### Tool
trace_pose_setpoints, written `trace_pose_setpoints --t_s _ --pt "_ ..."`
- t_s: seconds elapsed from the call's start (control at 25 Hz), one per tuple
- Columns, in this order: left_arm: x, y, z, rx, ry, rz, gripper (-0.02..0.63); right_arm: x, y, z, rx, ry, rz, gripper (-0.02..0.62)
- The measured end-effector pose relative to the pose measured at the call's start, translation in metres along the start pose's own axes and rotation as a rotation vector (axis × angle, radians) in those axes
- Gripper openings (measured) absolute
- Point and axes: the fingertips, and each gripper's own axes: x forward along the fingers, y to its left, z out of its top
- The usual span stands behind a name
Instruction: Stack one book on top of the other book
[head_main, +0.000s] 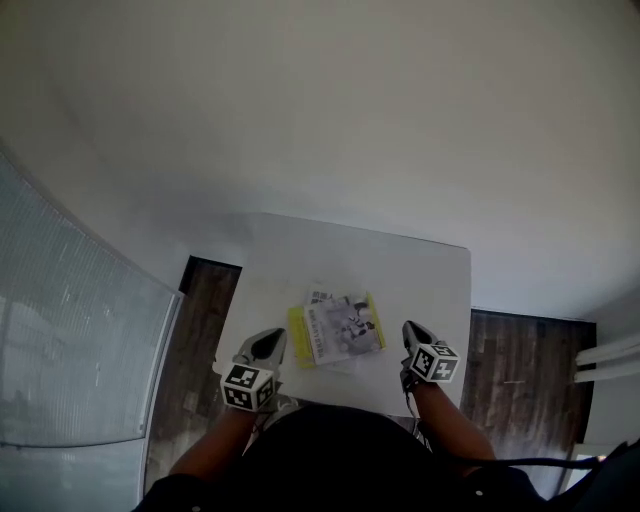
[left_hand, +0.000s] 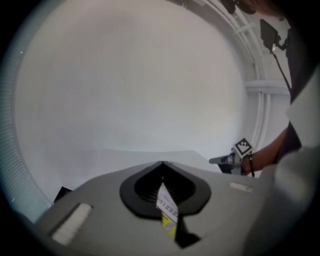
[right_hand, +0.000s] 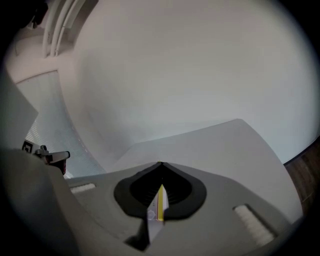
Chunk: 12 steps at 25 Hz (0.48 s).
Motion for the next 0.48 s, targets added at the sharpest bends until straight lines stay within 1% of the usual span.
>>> trace_pose_setpoints --t_s 0.2,0.36,0.48 --pt "-0.004 -0.022 -0.003 0.017 0.023 0.061 0.005 -0.007 -0.018 -0.004 0.01 -0.013 0.058 0.002" --pt "0.002 -0.048 -0.002 0.034 0.043 0.068 0.005 -0.013 -0.031 0.0 0.008 -0.035 0.101 0.002" --pt "0.008 -0.066 -0.002 0.045 0.045 0.071 0.005 -0.021 -0.044 0.002 0.018 -0.051 0.109 0.002"
